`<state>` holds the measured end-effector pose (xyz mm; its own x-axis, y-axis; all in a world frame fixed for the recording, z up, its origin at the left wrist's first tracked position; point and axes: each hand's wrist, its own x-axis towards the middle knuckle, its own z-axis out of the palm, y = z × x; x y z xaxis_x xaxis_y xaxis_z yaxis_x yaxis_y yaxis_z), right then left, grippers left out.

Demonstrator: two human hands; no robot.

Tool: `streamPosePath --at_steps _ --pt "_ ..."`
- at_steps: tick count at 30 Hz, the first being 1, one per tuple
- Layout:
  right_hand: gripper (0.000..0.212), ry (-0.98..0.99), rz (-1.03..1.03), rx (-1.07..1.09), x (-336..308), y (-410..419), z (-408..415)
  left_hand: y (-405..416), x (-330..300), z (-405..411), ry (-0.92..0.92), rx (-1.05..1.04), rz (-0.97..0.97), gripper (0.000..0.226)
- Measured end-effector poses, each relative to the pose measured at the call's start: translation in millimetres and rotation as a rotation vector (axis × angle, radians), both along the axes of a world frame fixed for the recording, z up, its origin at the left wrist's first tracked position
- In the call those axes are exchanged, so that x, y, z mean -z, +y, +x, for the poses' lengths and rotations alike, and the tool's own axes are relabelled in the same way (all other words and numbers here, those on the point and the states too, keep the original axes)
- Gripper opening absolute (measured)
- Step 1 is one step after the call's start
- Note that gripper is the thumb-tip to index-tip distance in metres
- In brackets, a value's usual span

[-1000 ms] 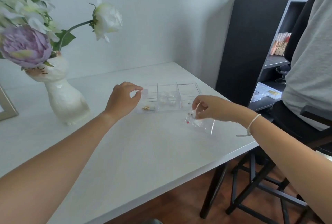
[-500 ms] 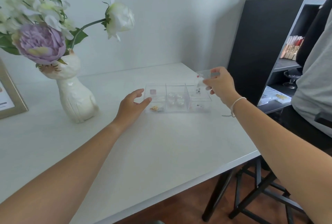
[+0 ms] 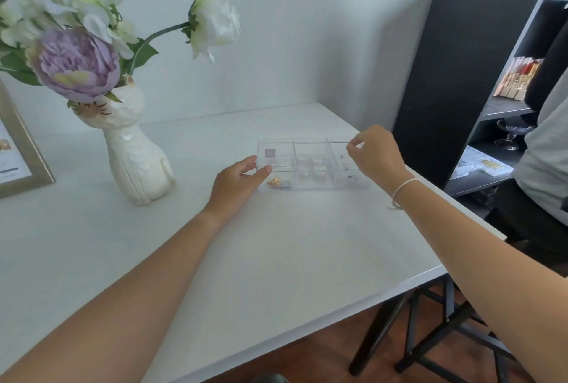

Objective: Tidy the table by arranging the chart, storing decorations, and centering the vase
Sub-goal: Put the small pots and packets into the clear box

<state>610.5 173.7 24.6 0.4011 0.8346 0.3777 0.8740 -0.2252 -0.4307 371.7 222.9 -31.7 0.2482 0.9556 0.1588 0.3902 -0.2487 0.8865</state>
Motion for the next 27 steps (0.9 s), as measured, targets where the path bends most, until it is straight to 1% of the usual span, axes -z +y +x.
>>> streamPosePath --at_steps 2,3,5,8,10,12,15,18,21,25,27 --pt "0.027 -0.037 0.115 0.021 10 -5 5 -1 1 0 -0.004 -0.002 0.000 0.055" --pt "0.025 -0.005 0.161 0.024 15 -8 9 -1 2 0 -0.010 -0.006 0.001 0.055" --pt "0.023 0.128 0.204 0.023 23 -13 18 -1 2 0 -0.022 -0.013 0.000 0.057" --pt "0.032 0.380 0.199 0.021 32 -18 28 0 4 0 -0.028 -0.013 0.007 0.058" --pt "0.044 0.533 0.147 -0.012 38 -21 29 -1 4 1 -0.029 -0.020 0.010 0.059" --pt "0.059 0.610 0.052 -0.069 45 -23 28 -1 4 2 -0.023 -0.019 0.006 0.062" --pt "0.076 0.628 -0.009 -0.115 51 -24 25 -1 5 2 -0.015 0.000 -0.010 0.069" --pt "0.083 0.637 -0.022 -0.155 54 -24 27 0 5 1 0.011 0.036 -0.009 0.074" --pt "0.081 0.636 -0.008 -0.172 57 -22 28 1 5 0 0.025 0.045 0.016 0.070" --pt "0.080 0.648 0.031 -0.180 59 -12 28 3 3 2 0.002 0.038 0.057 0.062" --pt "0.079 0.662 0.034 -0.186 57 -4 27 5 2 2 -0.021 0.030 0.062 0.061"
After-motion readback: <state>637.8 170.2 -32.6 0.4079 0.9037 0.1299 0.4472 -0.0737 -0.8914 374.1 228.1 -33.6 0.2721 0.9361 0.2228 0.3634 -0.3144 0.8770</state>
